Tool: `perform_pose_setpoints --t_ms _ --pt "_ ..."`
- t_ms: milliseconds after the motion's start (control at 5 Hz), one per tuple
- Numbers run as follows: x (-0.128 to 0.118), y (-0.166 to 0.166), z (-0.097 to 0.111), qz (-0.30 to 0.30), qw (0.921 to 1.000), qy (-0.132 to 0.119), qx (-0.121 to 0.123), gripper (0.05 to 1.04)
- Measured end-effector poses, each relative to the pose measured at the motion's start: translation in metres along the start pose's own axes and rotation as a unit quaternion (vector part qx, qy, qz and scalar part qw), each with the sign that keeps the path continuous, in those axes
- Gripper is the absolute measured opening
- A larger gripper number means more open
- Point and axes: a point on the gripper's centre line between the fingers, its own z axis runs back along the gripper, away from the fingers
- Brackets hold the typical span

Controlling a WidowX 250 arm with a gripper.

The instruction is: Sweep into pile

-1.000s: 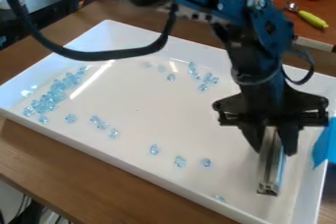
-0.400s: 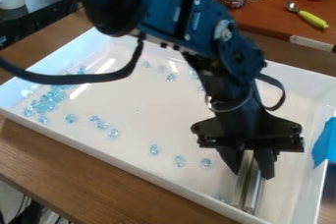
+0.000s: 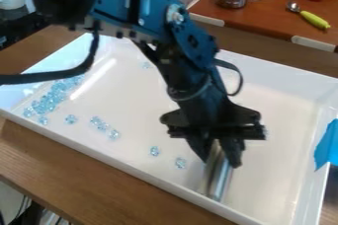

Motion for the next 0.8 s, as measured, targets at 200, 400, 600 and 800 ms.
perform_pose_setpoints --t_ms 200,400,600,800 --pt "0.0 0.023 0.0 -0.004 0.9994 0.028 0.021 0.378" --pt "0.004 0.036 -0.002 -0.015 0.9975 0.052 0.046 0.378" --pt "0.008 0.047 0.001 -0.037 0.9946 0.069 0.068 0.378" --pt "0.009 0.068 0.01 -0.037 0.9905 0.097 0.091 0.378"
